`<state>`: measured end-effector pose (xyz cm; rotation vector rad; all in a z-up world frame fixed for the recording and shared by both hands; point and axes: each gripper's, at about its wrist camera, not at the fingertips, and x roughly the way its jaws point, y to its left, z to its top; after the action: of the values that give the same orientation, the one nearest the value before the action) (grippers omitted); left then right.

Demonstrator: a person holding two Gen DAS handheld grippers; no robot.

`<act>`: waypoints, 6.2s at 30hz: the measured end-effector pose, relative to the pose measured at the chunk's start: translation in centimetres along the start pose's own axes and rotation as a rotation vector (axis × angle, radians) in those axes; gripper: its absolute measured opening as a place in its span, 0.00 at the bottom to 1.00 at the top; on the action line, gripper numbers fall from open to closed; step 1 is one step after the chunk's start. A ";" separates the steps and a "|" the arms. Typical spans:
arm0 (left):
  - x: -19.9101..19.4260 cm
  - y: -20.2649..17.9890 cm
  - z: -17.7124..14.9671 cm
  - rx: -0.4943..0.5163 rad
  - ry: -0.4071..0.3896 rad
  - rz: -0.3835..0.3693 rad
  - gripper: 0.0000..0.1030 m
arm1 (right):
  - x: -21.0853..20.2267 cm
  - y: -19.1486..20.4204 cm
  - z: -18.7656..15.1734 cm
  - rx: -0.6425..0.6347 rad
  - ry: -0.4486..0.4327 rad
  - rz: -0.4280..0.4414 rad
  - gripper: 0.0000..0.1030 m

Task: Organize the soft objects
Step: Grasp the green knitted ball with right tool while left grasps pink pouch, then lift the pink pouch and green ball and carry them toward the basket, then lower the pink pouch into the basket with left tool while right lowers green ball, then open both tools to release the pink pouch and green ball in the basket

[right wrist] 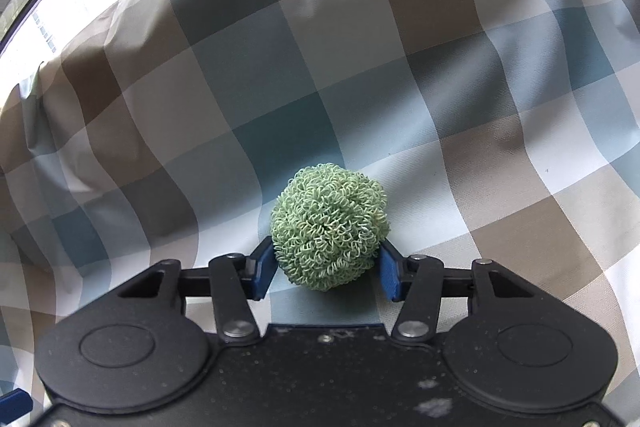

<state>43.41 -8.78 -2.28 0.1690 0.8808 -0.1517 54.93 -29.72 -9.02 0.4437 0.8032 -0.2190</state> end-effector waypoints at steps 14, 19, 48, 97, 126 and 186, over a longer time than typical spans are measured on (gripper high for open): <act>5.4 -2.2 1.7 0.044 0.065 -0.012 0.89 | -2.0 -2.5 0.0 0.136 -0.099 0.018 0.50; 6.4 -2.2 2.2 0.041 0.085 -0.029 0.93 | -1.9 -2.0 -0.1 0.120 -0.103 0.014 0.50; -6.8 0.4 -1.0 -0.009 -0.097 -0.144 0.64 | -1.9 -1.2 -0.1 0.072 -0.149 -0.017 0.51; -23.2 2.5 -21.9 -0.103 -0.065 -0.211 0.64 | -31.1 -14.8 -14.6 -0.073 -0.075 -0.189 0.51; -26.7 1.8 -29.5 -0.192 -0.022 -0.149 0.65 | -49.4 -9.0 -32.8 -0.241 -0.120 0.131 0.52; -26.4 1.4 -30.6 -0.195 -0.013 -0.075 0.75 | -46.7 -8.8 -34.4 -0.259 0.005 0.144 0.65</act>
<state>4.15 0.62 -0.78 -0.0465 0.8840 -0.1360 -2.02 -20.53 1.69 0.2563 0.7891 0.0208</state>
